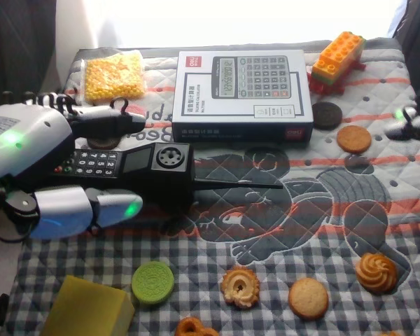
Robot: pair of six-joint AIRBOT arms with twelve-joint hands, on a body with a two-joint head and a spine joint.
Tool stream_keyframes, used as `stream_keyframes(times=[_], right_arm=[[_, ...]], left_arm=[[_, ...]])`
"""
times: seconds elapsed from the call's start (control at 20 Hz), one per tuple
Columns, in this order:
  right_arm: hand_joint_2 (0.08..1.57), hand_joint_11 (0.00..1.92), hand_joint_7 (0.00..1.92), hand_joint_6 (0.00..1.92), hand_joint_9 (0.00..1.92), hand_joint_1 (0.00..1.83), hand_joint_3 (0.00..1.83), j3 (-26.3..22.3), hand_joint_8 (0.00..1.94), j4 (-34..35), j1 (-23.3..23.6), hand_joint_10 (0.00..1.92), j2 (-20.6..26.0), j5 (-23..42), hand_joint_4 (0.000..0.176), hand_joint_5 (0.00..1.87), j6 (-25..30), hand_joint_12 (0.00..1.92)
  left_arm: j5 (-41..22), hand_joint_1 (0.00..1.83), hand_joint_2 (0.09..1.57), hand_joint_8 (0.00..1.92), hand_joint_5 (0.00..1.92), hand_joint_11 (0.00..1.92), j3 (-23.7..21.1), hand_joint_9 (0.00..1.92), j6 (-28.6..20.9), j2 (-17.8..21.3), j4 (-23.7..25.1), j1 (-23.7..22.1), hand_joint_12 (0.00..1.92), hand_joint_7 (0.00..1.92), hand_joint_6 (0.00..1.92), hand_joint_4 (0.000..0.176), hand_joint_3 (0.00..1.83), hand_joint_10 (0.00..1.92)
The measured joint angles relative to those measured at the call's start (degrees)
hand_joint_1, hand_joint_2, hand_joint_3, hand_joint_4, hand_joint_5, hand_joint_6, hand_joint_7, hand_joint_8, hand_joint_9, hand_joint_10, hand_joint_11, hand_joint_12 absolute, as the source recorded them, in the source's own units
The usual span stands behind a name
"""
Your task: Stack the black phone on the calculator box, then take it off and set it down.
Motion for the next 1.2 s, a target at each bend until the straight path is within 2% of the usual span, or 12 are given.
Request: stream_keyframes(times=[0.1,0.25,0.3,0.35,0.4,0.45,0.6,0.7,0.95,1.05,1.15,1.2], right_arm=[[1.35,0.7,0.69,0.0,0.83,0.78,0.0,0.0,0.0,-0.17,0.0,0.0,-0.11,-0.04,0.0,0.69,0.0,0.48],[1.35,0.71,0.68,0.0,0.83,0.8,0.0,0.0,0.0,-0.02,0.0,0.0,-0.11,0.2,0.0,0.69,0.02,0.48],[1.35,0.71,0.67,0.0,0.82,0.8,0.0,0.0,0.0,-0.04,0.0,0.0,-0.11,0.2,0.0,0.69,0.04,0.48],[1.34,0.73,0.68,0.0,0.84,0.83,0.0,0.0,0.0,-0.02,0.0,0.01,-0.11,0.17,0.0,0.7,0.02,0.49],[1.35,0.74,0.7,0.01,0.86,0.82,0.0,0.0,0.01,-0.07,0.0,0.01,-0.11,0.22,0.0,0.71,0.02,0.5],[1.34,0.75,0.71,0.01,0.88,0.82,0.0,0.0,0.01,-0.09,0.0,0.01,-0.11,0.26,0.0,0.72,0.04,0.5],[1.35,0.71,0.77,0.0,0.9,0.81,0.0,0.0,0.0,0.04,-0.04,0.0,-0.17,0.24,0.0,0.74,0.07,0.55],[1.36,0.68,0.76,0.0,0.89,0.8,0.0,0.0,0.0,-0.07,-0.17,0.0,-0.17,0.17,0.0,0.74,0.07,0.6],[1.37,0.64,0.73,0.0,0.86,0.81,0.0,0.02,0.0,-0.17,-0.17,0.0,-0.42,0.22,0.0,0.74,0.07,0.58],[1.37,0.65,0.73,0.0,0.85,0.76,0.0,0.02,0.0,-0.17,-0.17,0.0,-0.44,0.17,0.0,0.73,0.07,0.57],[1.37,0.67,0.74,0.0,0.86,0.76,0.0,0.02,0.0,-0.24,-0.17,0.0,-0.61,0.2,0.0,0.73,0.07,0.53],[1.37,0.67,0.75,0.0,0.87,0.75,0.0,0.02,0.0,-0.31,-0.17,0.0,-0.74,0.2,0.0,0.73,0.07,0.52]], left_arm=[[-0.52,0.52,1.1,0.0,0.48,0.26,0.0,0.64,-0.2,-0.11,-0.2,0.0,1.22,0.6,0.0,0.007,0.0,0.1],[-1.55,0.51,1.08,0.0,0.36,0.14,1.11,0.6,-1.11,-0.11,-1.25,-0.02,1.21,0.54,0.0,0.056,0.0,0.05],[-0.92,0.63,1.04,0.0,0.24,0.03,2.19,0.37,-2.54,-0.17,-1.68,-0.33,1.03,0.37,0.0,0.069,0.0,0.01],[-0.35,0.7,0.97,0.01,0.14,0.0,3.28,0.19,-3.69,-0.57,-2.16,-0.66,0.55,0.22,0.01,0.121,0.0,0.01],[0.11,0.72,0.92,0.0,0.05,0.0,3.78,0.07,-3.74,-0.87,-2.36,-1.09,0.11,0.12,0.0,0.148,0.0,0.0],[0.81,0.73,0.89,0.0,0.01,0.0,4.17,0.02,-3.91,-1.33,-2.78,-1.38,0.02,0.07,0.0,0.168,0.0,0.0],[5.38,0.75,0.81,0.02,0.03,0.0,6.12,0.08,-3.87,-3.32,-1.68,-3.54,0.34,0.09,0.0,0.176,0.01,0.01],[8.09,0.71,0.85,0.0,0.0,0.0,7.5,0.09,-3.82,-4.35,-1.49,-4.55,0.21,0.11,0.0,0.176,0.01,0.0],[16.74,0.74,0.86,0.01,0.02,0.0,11.15,0.29,-3.87,-6.93,-1.44,-6.84,0.83,0.2,0.0,0.176,0.0,0.04],[18.8,0.71,0.85,0.02,0.07,0.0,11.91,0.38,-3.87,-7.28,-1.2,-7.02,1.14,0.29,0.01,0.152,0.0,0.06],[20.13,0.76,0.89,0.01,0.11,0.0,12.04,0.35,-3.85,-7.43,-1.22,-7.04,0.88,0.34,0.01,0.132,0.01,0.04],[20.7,0.78,0.96,0.03,0.21,0.0,12.26,0.4,-3.85,-7.56,-1.2,-7.37,0.98,0.4,0.03,0.106,0.02,0.06]])
